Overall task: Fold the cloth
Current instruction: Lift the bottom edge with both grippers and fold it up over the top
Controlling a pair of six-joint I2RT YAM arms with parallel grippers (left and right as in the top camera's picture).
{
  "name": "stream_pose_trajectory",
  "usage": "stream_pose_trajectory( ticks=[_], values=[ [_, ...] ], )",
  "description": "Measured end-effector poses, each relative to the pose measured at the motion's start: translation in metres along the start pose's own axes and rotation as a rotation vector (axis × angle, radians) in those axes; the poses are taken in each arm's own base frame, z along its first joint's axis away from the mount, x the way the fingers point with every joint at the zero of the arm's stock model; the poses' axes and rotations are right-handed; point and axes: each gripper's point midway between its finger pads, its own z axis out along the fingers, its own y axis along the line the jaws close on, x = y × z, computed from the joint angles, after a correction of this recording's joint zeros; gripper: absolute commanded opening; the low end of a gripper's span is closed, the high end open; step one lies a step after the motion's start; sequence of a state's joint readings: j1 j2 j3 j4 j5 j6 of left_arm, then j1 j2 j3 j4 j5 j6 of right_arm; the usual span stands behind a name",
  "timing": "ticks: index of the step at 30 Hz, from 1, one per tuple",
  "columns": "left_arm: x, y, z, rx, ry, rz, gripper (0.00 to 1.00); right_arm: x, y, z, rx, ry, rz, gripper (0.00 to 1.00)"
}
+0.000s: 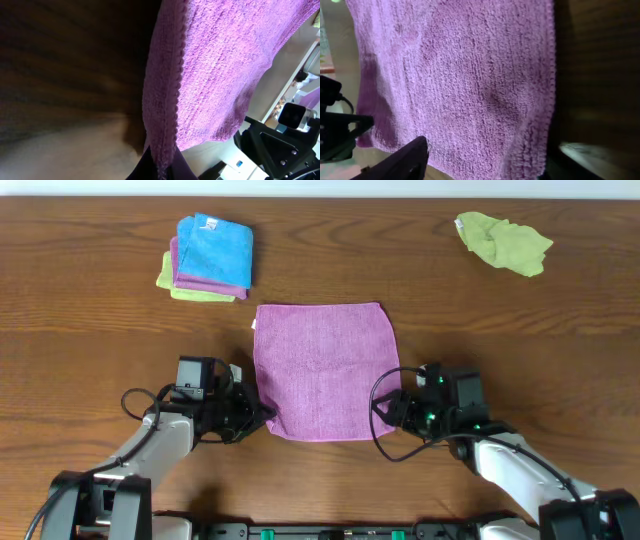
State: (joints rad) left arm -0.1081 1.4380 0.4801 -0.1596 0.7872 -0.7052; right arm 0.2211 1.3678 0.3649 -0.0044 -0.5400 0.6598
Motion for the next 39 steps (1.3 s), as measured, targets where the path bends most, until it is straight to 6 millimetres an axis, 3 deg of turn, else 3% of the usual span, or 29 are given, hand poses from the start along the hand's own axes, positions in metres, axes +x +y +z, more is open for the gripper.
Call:
stream_pose_trajectory(
  ticks=[1,2,3,4,7,14,22,32,36,39],
  values=[
    [0.000,0.000,0.000,0.000,0.000,0.000,0.06,0.000,0.000,0.001,-0.001,0.000,-0.002,0.59],
    [0.000,0.000,0.000,0.000,0.000,0.000,0.06,0.000,0.000,0.002,0.001,0.000,-0.003,0.49],
    [0.000,0.000,0.000,0.001,0.001,0.000,0.06,0.001,-0.001,0.003,0.007,-0.001,-0.001,0.09],
    [0.000,0.000,0.000,0.001,0.001,0.000,0.06,0.002,-0.003,0.005,0.015,0.002,0.003,0.01],
    [0.000,0.000,0.000,0.002,0.002,0.002,0.06,0.009,-0.015,0.009,0.055,0.022,0.026,0.01],
    [0.006,-0.002,0.000,0.019,0.031,0.009,0.06,0.010,-0.014,0.008,0.052,0.018,0.020,0.01],
    [0.036,0.019,-0.003,-0.052,0.147,-0.014,0.06,0.028,-0.020,-0.011,0.098,0.034,0.043,0.01],
    [0.067,0.034,-0.012,-0.108,0.255,-0.027,0.06,0.038,-0.003,-0.041,0.062,-0.002,0.017,0.01],
    [0.070,0.028,-0.021,-0.102,0.236,0.015,0.06,0.033,0.008,-0.049,0.024,-0.042,-0.010,0.01],
    [0.061,0.014,-0.028,-0.081,0.180,0.069,0.06,0.022,0.020,-0.053,-0.019,-0.094,-0.042,0.01]
  ],
)
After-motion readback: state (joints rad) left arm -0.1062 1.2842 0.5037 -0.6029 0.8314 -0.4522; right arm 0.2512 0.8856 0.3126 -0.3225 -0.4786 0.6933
